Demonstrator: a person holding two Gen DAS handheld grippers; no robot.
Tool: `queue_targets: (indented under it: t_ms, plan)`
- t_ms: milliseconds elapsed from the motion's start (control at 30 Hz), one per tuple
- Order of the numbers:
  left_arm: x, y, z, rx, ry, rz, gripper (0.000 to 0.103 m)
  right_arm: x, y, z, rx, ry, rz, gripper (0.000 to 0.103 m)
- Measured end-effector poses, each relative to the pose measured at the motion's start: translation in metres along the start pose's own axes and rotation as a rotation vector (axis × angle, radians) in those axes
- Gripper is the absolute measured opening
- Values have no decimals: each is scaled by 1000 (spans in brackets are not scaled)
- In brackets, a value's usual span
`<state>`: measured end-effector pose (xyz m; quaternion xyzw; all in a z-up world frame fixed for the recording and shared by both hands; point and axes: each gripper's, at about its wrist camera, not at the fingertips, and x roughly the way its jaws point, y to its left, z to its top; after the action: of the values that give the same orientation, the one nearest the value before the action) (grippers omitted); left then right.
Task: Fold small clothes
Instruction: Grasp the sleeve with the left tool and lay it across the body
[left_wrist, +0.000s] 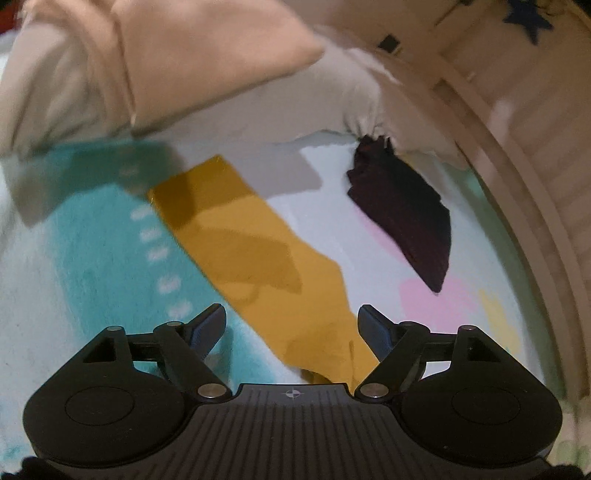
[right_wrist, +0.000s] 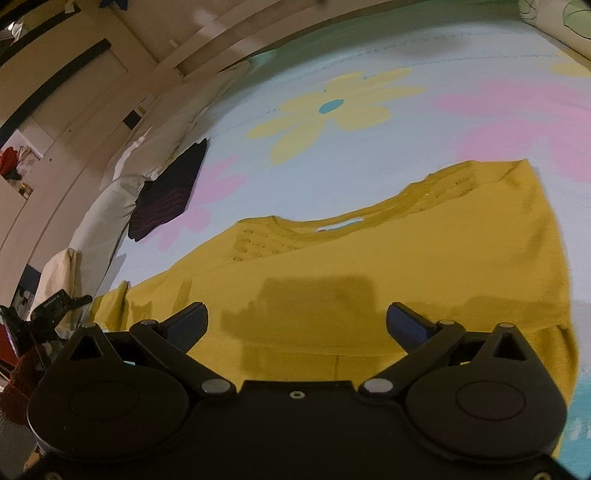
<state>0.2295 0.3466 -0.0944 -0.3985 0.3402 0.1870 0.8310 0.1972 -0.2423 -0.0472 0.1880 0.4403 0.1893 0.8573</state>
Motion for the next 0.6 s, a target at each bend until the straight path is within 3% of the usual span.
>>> queue_targets:
  t_ms: [100,233,333,400,433,500,600]
  plan:
    - [13,3,0,-24,15,-7,78,3,4,-1,-1,3,4,103]
    - [22,6,-3,-22,-40,-41,82,6,7,-1,-6,5,4,103]
    - [32,1,2,16,-63,-44,78,7,7,-1,-11,8,1,103]
    - [34,-5,3,44,-67,9,33,9,7,0,-13,10,-5,103]
    - [36,-7,3,46,-51,30,3,10,7,0,-11,10,-6,103]
    - [36,-11,0,33,-36,5,5,11,6,1,-8,10,-11,103]
    - [23,-37,-8,87,-75,-31,5,11,3,2,-3,9,-17,103]
